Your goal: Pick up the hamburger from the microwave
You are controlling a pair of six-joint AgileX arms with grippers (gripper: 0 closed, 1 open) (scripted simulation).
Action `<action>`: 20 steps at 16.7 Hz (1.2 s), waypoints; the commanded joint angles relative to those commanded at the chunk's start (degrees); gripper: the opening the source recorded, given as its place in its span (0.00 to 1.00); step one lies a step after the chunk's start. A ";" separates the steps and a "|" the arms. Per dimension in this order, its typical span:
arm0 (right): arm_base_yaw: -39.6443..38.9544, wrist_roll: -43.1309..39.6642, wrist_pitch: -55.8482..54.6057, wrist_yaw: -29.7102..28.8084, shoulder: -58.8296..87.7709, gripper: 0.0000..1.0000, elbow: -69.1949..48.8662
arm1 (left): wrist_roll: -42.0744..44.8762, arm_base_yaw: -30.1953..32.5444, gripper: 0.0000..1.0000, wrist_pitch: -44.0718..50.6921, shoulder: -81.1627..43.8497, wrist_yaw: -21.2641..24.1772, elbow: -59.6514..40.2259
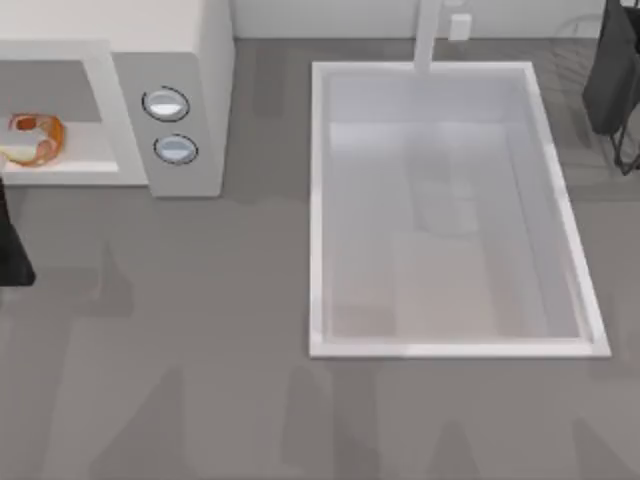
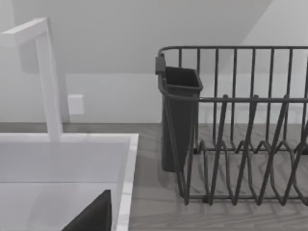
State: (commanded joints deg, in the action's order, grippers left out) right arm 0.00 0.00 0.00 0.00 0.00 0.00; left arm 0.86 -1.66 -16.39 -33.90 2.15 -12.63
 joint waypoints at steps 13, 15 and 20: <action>0.00 0.00 0.00 0.00 0.00 1.00 0.00 | 1.89 -3.67 1.00 -36.15 -74.76 4.75 -27.86; 0.00 0.00 0.00 0.00 0.00 1.00 0.00 | 2.14 -4.15 1.00 -40.89 -84.56 5.37 -31.51; 0.00 0.00 0.00 0.00 0.00 1.00 0.00 | 2.59 -5.02 1.00 -49.47 -102.32 6.50 -38.13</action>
State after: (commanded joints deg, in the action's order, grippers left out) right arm 0.00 0.00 0.00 0.00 0.00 0.00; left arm 3.44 -6.68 -65.86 -136.21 8.65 -50.76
